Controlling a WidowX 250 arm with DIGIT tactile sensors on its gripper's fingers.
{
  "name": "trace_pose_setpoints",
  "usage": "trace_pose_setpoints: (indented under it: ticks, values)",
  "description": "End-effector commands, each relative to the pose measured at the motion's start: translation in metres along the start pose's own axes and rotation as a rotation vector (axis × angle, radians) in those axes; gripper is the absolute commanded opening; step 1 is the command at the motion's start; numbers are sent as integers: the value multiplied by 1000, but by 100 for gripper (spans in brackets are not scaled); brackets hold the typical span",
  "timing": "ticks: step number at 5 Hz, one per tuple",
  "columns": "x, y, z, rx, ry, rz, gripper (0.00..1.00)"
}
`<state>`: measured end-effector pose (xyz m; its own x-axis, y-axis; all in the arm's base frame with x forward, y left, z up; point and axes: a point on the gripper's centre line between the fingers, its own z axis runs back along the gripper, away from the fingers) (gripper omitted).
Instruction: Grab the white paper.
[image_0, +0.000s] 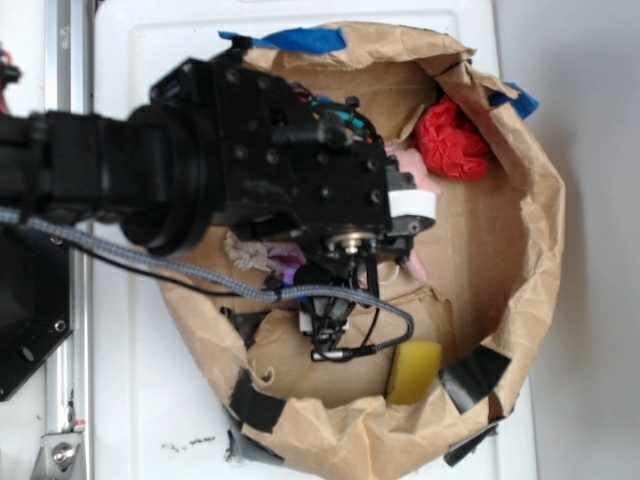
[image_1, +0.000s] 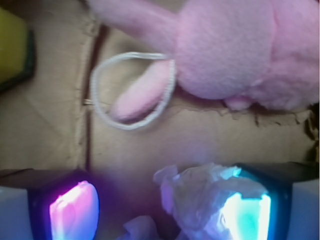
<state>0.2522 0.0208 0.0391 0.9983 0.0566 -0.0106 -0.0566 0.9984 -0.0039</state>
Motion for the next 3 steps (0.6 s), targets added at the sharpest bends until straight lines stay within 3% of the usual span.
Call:
trace_pose_setpoints:
  ticks: [1, 3]
  values:
    - [4, -1, 6, 21, -41, 6, 0]
    - [1, -2, 8, 25, -44, -10, 0]
